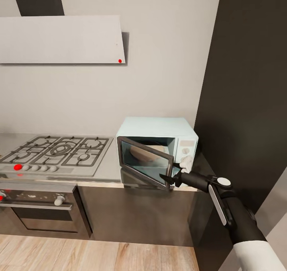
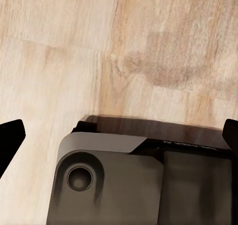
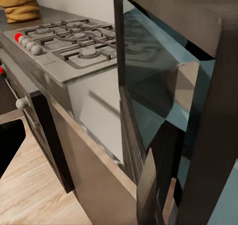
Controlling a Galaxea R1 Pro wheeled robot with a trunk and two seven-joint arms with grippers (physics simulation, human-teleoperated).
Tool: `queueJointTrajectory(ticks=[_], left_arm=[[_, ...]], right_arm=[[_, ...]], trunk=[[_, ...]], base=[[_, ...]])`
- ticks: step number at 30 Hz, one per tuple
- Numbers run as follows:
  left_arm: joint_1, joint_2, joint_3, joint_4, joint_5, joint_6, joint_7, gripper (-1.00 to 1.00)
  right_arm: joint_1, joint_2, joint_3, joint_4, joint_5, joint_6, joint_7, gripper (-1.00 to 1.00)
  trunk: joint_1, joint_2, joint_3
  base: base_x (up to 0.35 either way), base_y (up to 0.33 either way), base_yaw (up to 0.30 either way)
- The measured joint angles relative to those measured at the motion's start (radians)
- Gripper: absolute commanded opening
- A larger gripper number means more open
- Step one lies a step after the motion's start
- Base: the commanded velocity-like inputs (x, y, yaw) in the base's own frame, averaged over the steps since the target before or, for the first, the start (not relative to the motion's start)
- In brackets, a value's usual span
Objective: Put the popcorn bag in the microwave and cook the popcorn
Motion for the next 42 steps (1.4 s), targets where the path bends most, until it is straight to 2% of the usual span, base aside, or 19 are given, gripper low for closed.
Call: queueJointTrajectory(ticks=[4, 12, 42], left_arm=[[0.000, 0.001, 0.000, 0.000, 0.000, 0.000, 0.000, 1.00], [0.000, 0.001, 0.000, 0.000, 0.000, 0.000, 0.000, 1.00], [-0.002, 0.000, 0.000, 0.000, 0.001, 0.000, 0.000, 1.00]], right_arm=[[0.000, 0.000, 0.000, 0.000, -0.001, 0.001, 0.000, 1.00], [-0.003, 0.001, 0.000, 0.001, -0.002, 0.003, 0.056, 1.00], [-0.003, 0.001, 0.000, 0.001, -0.001, 0.003, 0.059, 1.00]], trunk=[[0.000, 0.000, 0.000], [0.000, 0.000, 0.000], [0.000, 0.000, 0.000]], base=[[0.000, 0.000, 0.000], [0.000, 0.000, 0.000], [-0.104, 0.068, 0.000]])
